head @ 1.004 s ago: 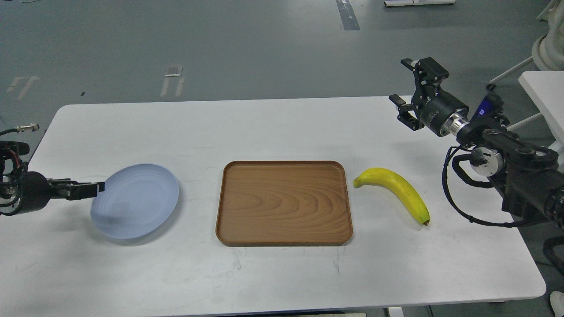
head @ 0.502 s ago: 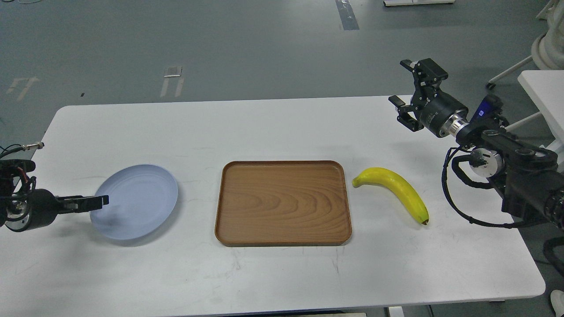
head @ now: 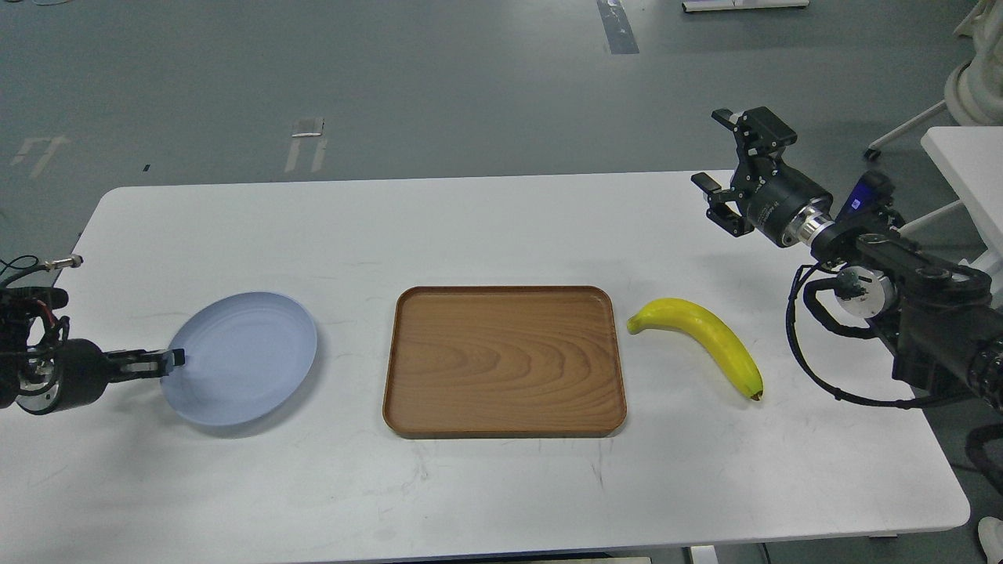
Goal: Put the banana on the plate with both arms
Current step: 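Grasp the light blue plate's rim with the left gripper, then carry the plate with the left gripper over the wooden tray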
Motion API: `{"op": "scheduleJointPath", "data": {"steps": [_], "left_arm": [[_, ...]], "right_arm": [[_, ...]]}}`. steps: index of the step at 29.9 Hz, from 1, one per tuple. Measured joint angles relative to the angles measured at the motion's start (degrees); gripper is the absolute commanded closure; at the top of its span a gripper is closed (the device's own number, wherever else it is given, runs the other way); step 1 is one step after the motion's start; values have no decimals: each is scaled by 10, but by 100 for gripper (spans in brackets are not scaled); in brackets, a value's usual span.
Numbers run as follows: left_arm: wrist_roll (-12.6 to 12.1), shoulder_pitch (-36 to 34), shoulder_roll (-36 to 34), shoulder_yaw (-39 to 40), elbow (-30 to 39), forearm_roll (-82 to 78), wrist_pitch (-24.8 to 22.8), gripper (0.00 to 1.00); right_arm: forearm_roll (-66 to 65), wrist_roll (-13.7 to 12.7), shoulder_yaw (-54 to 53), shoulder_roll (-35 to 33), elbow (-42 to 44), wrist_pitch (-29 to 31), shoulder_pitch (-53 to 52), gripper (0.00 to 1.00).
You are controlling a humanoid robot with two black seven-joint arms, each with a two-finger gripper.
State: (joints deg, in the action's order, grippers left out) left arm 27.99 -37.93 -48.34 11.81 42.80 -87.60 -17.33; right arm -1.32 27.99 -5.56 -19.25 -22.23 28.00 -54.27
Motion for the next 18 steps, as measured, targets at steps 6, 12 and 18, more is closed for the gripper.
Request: {"op": "scheduleJointPath", "data": {"steps": [6,12,18], "left_arm": [[0,-10,0,0,1,8,-3,100],[0,-63,-3,1,30,42,-21,100],[0,-151,29,-15,92,35,-55,100]], "right_arm": [[0,0,0,0,0,0,-1,0],[0,0,0,-5,0,0,-7,0],[0,0,1,-11,2,0,-9,0]]}}
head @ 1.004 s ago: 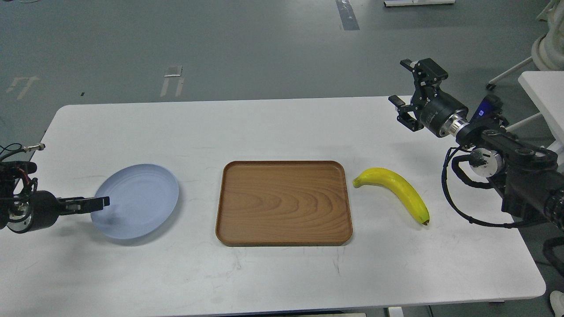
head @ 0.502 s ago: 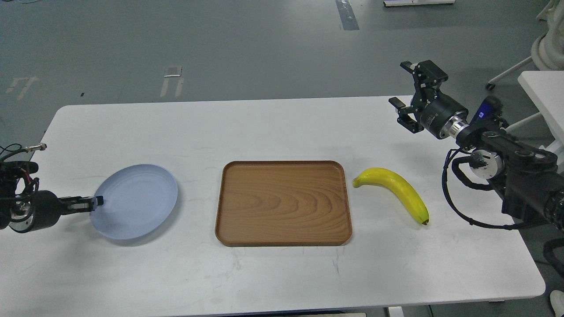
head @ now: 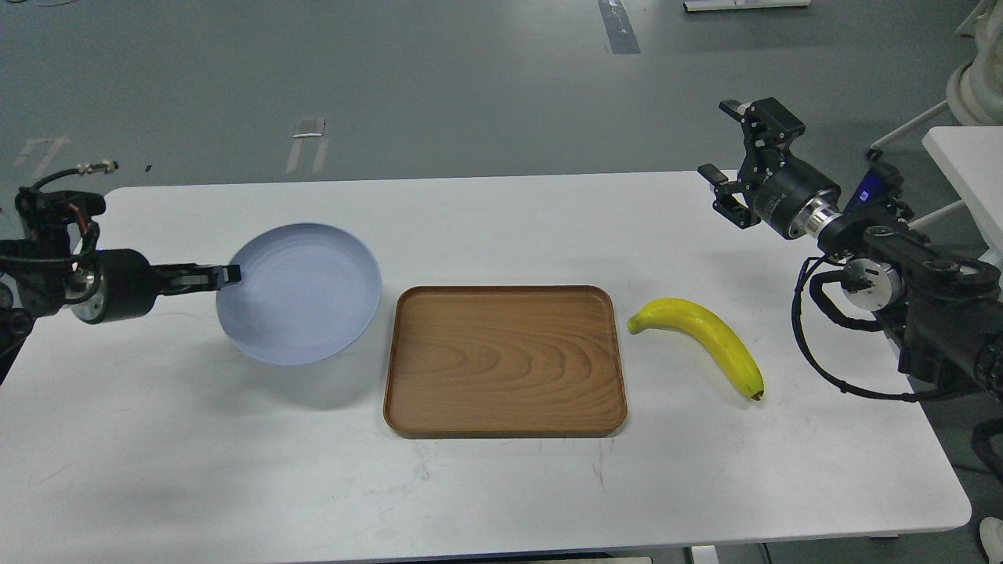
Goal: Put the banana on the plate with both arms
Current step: 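Carry the plate with the left gripper over the wooden tray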
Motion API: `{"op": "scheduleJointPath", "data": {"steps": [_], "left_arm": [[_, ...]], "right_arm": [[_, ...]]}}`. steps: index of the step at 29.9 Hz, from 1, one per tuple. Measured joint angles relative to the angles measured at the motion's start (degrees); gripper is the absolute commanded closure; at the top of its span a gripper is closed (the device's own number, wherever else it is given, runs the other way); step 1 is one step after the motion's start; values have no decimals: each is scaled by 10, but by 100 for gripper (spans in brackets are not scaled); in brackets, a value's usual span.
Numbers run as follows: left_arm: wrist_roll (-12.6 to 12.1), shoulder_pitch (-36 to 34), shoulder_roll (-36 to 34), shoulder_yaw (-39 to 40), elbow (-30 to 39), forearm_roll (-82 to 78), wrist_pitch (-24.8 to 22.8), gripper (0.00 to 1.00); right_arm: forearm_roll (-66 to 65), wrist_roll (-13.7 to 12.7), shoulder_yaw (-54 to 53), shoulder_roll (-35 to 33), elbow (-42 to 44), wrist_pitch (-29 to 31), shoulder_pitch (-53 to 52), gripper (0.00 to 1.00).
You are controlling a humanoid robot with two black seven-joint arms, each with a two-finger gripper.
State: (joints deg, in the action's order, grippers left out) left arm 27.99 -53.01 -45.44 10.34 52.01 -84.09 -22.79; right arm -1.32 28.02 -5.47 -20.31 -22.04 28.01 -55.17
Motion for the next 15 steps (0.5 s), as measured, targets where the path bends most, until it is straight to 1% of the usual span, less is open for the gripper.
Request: {"op": "scheduleJointPath", "data": {"steps": [3,6,9,12,15], "left_arm": [[0,-41,43,-20,11,-22,-3,100],[0,-76,100,-52,1,-35,-4,100],[0,-95,166,-76,-37,-38,-4,100],[0,-100,234,-92,-88,-38,-6,100],[0,-101,282,-111,-126,-38,-12,100]], "right_arm": [[0,0,0,-8,1,0,0,0],[0,0,0,-12,1,0,0,0],[0,0,0,-22,1,0,0,0],[0,0,-1,-30,1,0,0,0],[0,0,-1,-38,1,0,0,0]]}}
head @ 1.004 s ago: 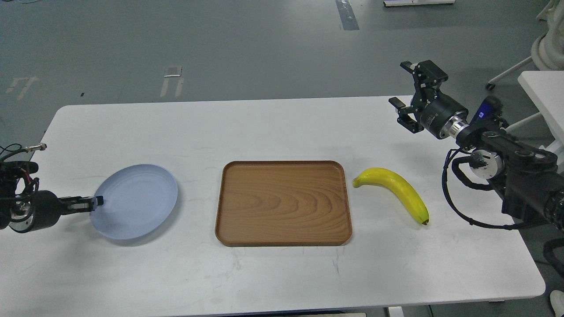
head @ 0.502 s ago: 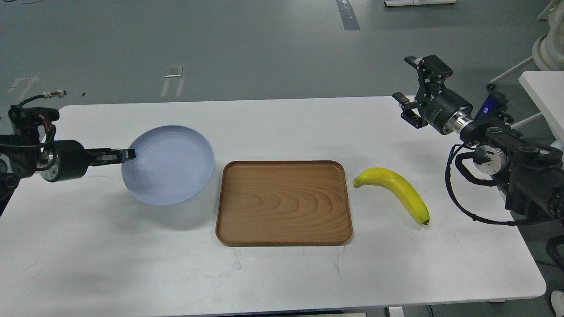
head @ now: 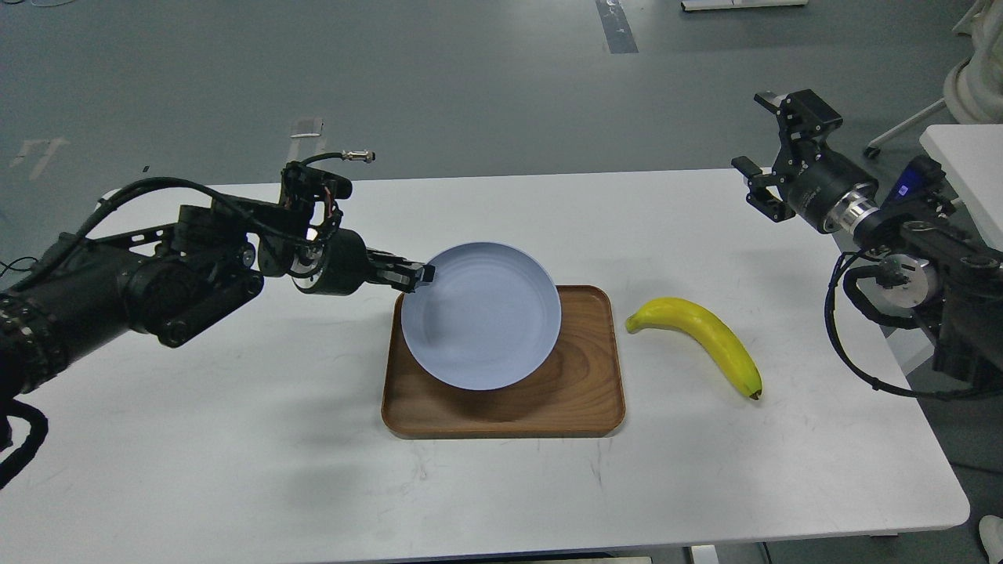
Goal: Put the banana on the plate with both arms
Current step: 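Carry the plate with the left gripper over the wooden tray, then release the plate onto the tray and lift the left gripper away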
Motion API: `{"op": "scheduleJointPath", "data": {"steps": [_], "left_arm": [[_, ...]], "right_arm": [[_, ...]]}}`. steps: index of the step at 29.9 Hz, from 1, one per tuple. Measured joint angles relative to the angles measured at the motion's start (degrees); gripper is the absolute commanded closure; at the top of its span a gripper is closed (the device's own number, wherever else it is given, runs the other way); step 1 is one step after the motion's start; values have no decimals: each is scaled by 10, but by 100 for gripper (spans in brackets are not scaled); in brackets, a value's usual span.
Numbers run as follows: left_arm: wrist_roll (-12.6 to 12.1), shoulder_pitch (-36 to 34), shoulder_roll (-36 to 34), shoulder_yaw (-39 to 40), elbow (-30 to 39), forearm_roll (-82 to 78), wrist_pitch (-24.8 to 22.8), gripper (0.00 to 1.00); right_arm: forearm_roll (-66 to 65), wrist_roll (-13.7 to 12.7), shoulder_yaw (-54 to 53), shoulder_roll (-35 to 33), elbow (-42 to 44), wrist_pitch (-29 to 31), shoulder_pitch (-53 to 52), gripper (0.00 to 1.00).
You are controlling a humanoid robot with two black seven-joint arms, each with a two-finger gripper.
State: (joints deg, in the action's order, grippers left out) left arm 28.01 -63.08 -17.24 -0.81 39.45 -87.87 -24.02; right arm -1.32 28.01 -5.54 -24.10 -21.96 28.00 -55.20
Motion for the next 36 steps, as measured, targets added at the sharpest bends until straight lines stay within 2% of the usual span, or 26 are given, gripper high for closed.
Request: {"op": "scheduleJointPath", "data": {"steps": [7,13,14,15,17,19,20,28,31,36], "left_arm": [[0,0,72,-30,-61,3,-4,100],[0,1,103,-35,-86,5,-6,100],[0,1,104,-35,-87,5,-7,93],[0,2,105,-35,-88,5,-7,68],[0,2,106,-35,-90,6,-8,48],[0,3,106,-35,-91,7,-8,7],[0,4,106,-35,-91,7,-8,3],[0,-4,96,-30,-91,38,-8,2],[0,-16,76,-24,-89,141,-8,2],[0,-16,28,-3,-73,421,-14,2]], "right_arm": [[0,0,0,-10,0,0,2,0],[0,0,0,-10,-1,0,2,0],[0,0,0,-10,-1,0,2,0],[0,0,0,-10,-1,0,2,0],[0,0,0,-11,-1,0,2,0],[0,0,0,-12,-1,0,2,0],[0,0,0,-13,-1,0,2,0],[0,0,0,-14,-2,0,1,0],[0,0,0,-20,-3,0,1,0],[-2,0,1,-45,-33,0,1,0]]}}
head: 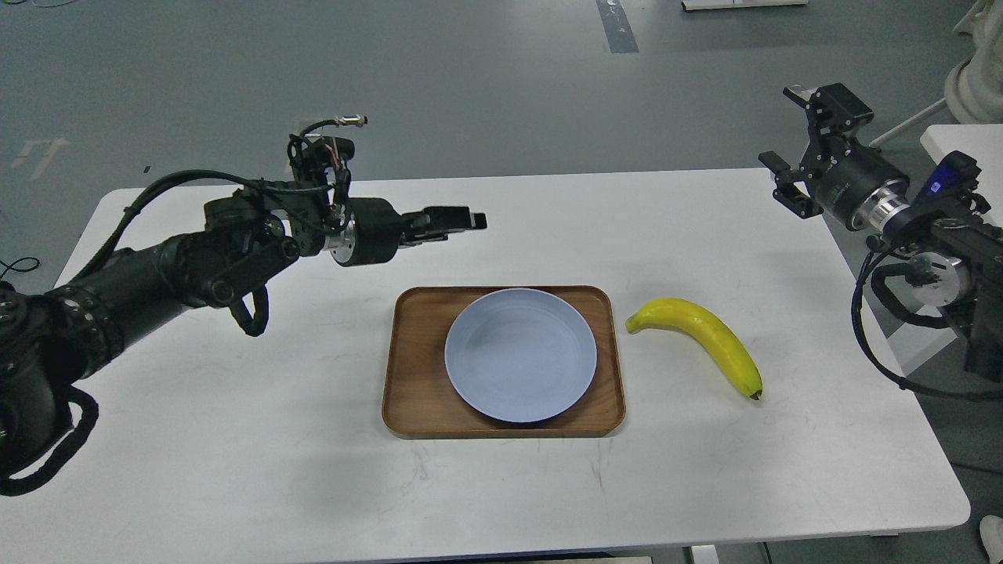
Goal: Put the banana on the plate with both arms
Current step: 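Release the plate onto the tray and lift the left gripper away, then lower the right gripper onto the yellow banana and grasp it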
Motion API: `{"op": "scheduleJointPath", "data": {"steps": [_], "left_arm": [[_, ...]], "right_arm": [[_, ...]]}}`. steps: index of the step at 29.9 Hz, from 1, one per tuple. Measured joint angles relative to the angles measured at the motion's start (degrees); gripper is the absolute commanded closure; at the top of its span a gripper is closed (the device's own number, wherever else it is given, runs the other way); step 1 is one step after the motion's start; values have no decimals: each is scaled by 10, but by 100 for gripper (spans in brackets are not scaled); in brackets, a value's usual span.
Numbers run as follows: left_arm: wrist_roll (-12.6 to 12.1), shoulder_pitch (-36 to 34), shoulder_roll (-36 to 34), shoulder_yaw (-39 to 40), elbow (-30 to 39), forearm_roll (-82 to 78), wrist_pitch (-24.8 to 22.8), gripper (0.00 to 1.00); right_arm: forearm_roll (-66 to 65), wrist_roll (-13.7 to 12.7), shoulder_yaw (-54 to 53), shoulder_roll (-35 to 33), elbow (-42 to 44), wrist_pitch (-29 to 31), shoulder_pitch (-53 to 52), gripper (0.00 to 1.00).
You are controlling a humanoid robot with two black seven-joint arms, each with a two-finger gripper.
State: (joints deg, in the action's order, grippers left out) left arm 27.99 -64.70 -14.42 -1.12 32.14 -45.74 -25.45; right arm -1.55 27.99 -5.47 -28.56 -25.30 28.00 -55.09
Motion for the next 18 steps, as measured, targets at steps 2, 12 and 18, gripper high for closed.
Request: {"op": "scheduleJointPath", "data": {"steps": [2,12,18], "left_arm": [[0,6,-27,4,13,126,-5,2],[0,135,-121,155,47,375,-25,2],[0,160,-135,200,47,377,-26,2]], "right_arm": [[-10,0,6,-17,-27,0,0,0],[-363,0,55,-110,-183,0,-87,0],[-607,0,102,-107,-213,0,-154,0]]}}
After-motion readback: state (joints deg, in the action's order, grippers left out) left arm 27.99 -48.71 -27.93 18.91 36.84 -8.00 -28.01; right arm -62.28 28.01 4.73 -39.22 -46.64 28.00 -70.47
